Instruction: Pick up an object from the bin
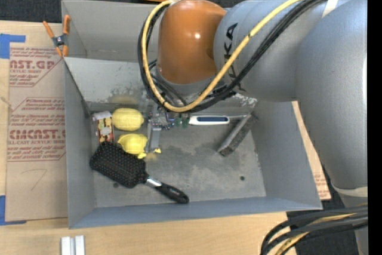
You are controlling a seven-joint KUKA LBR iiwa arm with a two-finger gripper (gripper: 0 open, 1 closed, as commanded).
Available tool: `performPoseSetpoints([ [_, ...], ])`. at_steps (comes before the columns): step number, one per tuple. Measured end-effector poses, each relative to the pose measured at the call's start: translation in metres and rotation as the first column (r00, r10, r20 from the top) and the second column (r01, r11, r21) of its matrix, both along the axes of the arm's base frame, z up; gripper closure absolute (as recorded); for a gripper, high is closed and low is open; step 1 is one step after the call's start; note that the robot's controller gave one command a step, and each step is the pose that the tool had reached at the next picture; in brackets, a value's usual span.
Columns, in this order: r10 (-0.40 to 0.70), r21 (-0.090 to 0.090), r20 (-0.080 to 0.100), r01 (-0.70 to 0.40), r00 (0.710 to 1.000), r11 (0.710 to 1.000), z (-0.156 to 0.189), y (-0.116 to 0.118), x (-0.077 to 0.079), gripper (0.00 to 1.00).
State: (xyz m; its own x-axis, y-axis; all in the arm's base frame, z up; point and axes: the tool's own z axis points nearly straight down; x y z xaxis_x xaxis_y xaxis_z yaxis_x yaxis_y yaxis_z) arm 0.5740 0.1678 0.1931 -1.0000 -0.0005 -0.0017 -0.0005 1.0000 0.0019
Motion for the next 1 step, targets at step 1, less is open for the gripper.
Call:
performPoseSetpoints([
  [1, 0.0, 0.0, 0.0, 0.0, 1.0, 1.0, -0.0001, 0.0, -0.0001, 0.0],
])
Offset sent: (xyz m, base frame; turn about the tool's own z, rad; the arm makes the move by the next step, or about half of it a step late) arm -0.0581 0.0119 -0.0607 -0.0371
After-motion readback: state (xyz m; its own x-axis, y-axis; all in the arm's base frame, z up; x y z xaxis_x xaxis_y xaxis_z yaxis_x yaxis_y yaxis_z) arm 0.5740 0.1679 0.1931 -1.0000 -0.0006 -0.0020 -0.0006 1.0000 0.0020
